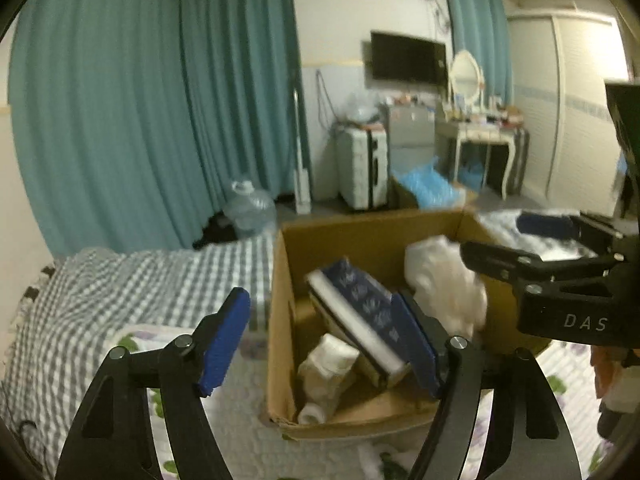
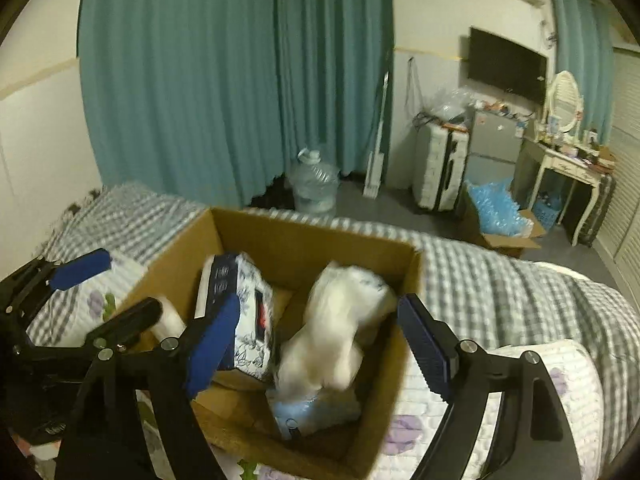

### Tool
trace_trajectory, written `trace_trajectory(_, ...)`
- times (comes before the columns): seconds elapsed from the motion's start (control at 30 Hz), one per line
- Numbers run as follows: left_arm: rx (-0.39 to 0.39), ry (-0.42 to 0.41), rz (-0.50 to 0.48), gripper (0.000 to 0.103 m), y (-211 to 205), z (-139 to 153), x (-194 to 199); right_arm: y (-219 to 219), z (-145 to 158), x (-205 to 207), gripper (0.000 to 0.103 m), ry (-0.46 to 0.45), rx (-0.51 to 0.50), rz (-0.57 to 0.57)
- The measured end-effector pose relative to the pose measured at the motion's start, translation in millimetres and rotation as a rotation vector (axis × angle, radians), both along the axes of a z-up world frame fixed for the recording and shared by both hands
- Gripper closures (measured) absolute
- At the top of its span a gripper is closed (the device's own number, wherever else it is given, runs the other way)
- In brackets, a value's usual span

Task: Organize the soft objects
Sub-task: 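Carry both items over the cardboard box and open both grippers to drop them, then move both grippers back from the box to the remaining items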

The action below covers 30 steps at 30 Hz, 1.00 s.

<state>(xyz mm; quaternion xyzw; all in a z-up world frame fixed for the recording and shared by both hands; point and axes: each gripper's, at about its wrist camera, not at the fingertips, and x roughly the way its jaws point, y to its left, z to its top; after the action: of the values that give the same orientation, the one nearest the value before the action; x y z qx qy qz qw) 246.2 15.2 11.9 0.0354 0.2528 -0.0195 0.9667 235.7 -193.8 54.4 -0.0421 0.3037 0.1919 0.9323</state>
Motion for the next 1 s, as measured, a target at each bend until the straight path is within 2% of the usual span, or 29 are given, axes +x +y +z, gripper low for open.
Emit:
trace_trajectory(0.1,-0.002,-0.029,0.006,0.029,1,25,-16,-11,22,-12,0.021,-0.026,0.012,-0.013)
trace_trajectory(0.27,-0.012,-0.109,0.019,0.029,6,72,-58,-29,81,-54,0.011,-0.113,0.026,-0.046)
trace_trajectory(0.33,-0.015,-0.151,0.038,0.026,9,93,-83,-35,107,-78,0.009,-0.146,0.03,-0.053)
trace_trajectory(0.37,-0.016,-0.166,0.044,0.018,11,101,-93,-36,117,-87,0.008,-0.157,0.03,-0.054)
trace_trajectory(0.43,-0.015,-0.217,0.049,0.017,14,121,-125,-41,140,-113,0.004,-0.19,0.035,-0.057)
trace_trajectory(0.57,0.016,-0.261,0.026,0.016,17,141,-170,-43,174,-169,0.001,-0.26,0.036,-0.07)
trace_trajectory(0.67,0.05,-0.274,0.021,0.016,19,143,-195,-40,180,-206,0.001,-0.273,-0.006,-0.054)
trace_trajectory(0.77,0.054,-0.266,0.01,0.016,21,136,-208,-36,172,-234,0.001,-0.272,-0.042,-0.041)
trace_trajectory(0.9,0.035,-0.215,0.019,0.016,27,113,-213,-27,147,-253,0.001,-0.23,-0.045,-0.028)
trace_trajectory(1.0,0.026,-0.152,0.049,0.016,32,82,-209,-17,116,-250,0.001,-0.181,-0.038,-0.024)
